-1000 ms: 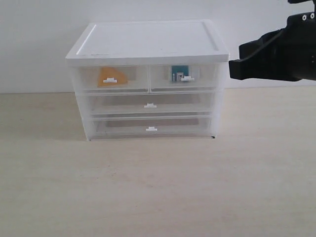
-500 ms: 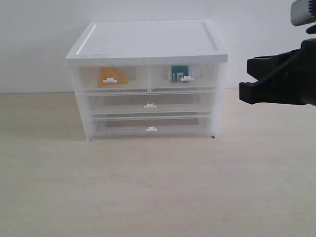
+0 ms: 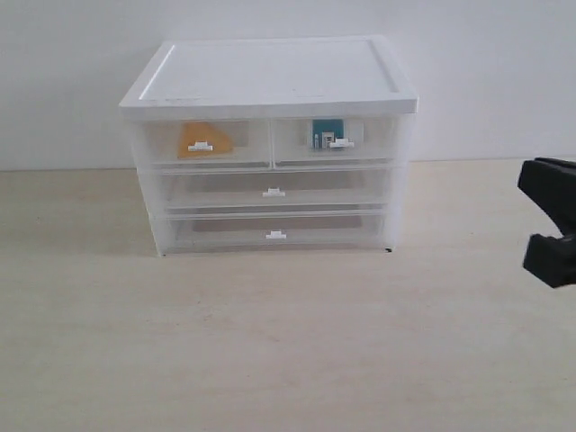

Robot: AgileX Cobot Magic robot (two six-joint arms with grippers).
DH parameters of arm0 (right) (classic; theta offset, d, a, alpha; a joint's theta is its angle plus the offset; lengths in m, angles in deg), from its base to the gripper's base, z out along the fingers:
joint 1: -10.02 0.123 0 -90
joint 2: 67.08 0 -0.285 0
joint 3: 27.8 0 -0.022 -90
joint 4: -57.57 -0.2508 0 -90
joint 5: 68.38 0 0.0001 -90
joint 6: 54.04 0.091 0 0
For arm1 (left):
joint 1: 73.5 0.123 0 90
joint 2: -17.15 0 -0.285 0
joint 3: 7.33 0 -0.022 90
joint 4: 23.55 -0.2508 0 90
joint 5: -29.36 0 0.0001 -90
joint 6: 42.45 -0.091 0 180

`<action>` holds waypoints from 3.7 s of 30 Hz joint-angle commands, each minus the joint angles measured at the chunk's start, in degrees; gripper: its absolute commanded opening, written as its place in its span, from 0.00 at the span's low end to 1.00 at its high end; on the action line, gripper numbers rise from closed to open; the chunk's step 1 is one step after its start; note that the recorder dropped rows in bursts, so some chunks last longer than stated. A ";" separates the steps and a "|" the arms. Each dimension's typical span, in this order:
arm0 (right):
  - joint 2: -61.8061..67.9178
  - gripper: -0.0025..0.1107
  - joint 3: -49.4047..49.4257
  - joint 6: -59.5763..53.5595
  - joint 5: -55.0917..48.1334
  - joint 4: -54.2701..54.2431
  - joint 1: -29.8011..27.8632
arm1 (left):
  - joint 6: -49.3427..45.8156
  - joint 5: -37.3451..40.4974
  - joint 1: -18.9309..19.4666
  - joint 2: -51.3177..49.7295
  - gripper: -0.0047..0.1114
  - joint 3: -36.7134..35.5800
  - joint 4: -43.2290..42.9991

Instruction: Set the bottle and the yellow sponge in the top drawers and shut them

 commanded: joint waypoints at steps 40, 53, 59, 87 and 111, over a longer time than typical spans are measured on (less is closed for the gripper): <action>-6.90 0.02 6.57 4.38 -1.90 -2.12 -0.16 | 15.19 27.31 4.81 0.34 0.07 -4.04 -1.48; -6.90 0.02 6.57 4.52 -1.90 -2.12 -0.16 | -17.94 25.28 7.51 0.34 0.07 -6.34 25.85; -6.90 0.02 6.57 4.52 -1.90 -2.12 -0.16 | -56.40 24.78 7.51 0.34 0.07 -10.34 64.22; -6.90 0.02 6.57 4.93 -1.90 -2.12 -0.16 | -103.47 44.34 11.82 0.34 0.07 -15.58 99.55; -6.90 0.02 6.57 4.93 -1.59 -2.12 -0.16 | -103.89 48.84 16.20 0.34 0.07 -15.58 100.77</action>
